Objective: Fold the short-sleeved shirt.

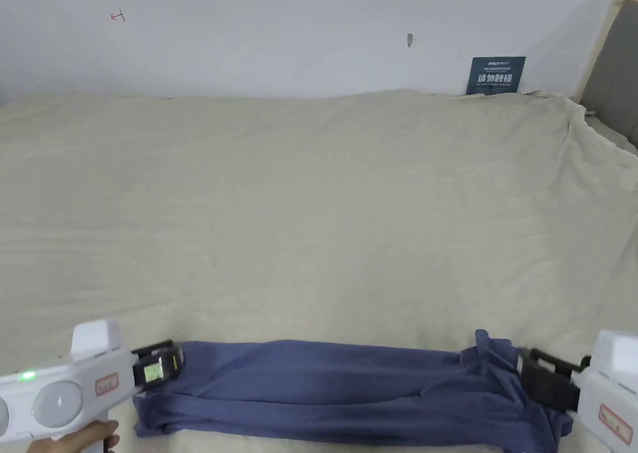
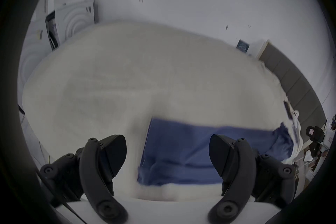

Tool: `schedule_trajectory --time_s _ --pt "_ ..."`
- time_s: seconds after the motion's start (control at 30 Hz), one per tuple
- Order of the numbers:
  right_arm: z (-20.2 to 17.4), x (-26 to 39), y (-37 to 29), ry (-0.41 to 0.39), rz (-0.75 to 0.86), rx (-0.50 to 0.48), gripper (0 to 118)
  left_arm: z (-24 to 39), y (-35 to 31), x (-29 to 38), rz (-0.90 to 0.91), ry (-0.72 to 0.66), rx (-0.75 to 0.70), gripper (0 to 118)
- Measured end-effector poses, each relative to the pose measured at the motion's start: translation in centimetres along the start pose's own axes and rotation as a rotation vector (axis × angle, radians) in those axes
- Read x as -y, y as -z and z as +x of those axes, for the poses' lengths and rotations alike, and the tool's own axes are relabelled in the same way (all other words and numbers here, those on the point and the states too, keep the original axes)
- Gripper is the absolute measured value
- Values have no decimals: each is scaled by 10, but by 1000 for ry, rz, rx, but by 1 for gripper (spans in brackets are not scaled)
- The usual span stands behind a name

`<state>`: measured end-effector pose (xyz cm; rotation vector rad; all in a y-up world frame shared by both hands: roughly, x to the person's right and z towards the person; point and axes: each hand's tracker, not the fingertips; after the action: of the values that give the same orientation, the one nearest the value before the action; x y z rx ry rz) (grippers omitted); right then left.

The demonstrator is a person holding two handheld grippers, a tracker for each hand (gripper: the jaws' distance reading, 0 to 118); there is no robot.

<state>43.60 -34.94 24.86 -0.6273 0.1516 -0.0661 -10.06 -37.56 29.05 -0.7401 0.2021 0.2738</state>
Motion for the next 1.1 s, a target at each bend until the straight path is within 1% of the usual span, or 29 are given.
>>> schedule_trajectory --time_s 0.13,0.27,0.4,0.43,0.47,0.5,0.53,0.57,0.6,0.63,0.67,0.7,0.73,0.97,1.1 --pt "-27 -39 -17 -53 154 -26 80 27 -32 -33 194 49 -2 98" --pt "-55 -58 -25 -104 269 5 80 55 -52 -48 376 112 -39 98" --pt "-75 -64 -30 -124 327 16 80 74 -55 -51 466 146 -76 97" --pt "-78 -64 -31 -128 336 18 80 77 -55 -50 477 148 -73 95" --pt "-81 -63 -32 -131 354 28 79 80 -56 -50 491 158 -71 91" --pt "-84 -62 -33 -132 369 35 77 82 -57 -48 512 164 -61 84" --pt "-81 -62 -31 -137 391 40 70 84 -58 -46 533 172 -58 73" --pt "-82 -61 -32 -136 404 46 60 86 -59 -44 551 179 -57 61" --pt "-84 -61 -33 -135 413 49 49 86 -58 -42 567 180 -51 46" --pt "-85 -61 -33 -137 418 53 33 87 -58 -40 576 181 -42 24" --pt "-82 -61 -30 -136 418 51 18 87 -58 -39 580 177 -30 12" --pt "-82 -61 -30 -135 422 48 4 87 -58 -38 579 172 -17 4" --pt "-82 -60 -30 -134 428 47 0 87 -57 -37 580 169 -16 0" --pt "-80 -61 -30 -158 442 44 0 82 -54 -38 510 183 23 0" --pt "-79 -61 -28 -158 432 36 0 58 -45 -50 349 114 134 0"
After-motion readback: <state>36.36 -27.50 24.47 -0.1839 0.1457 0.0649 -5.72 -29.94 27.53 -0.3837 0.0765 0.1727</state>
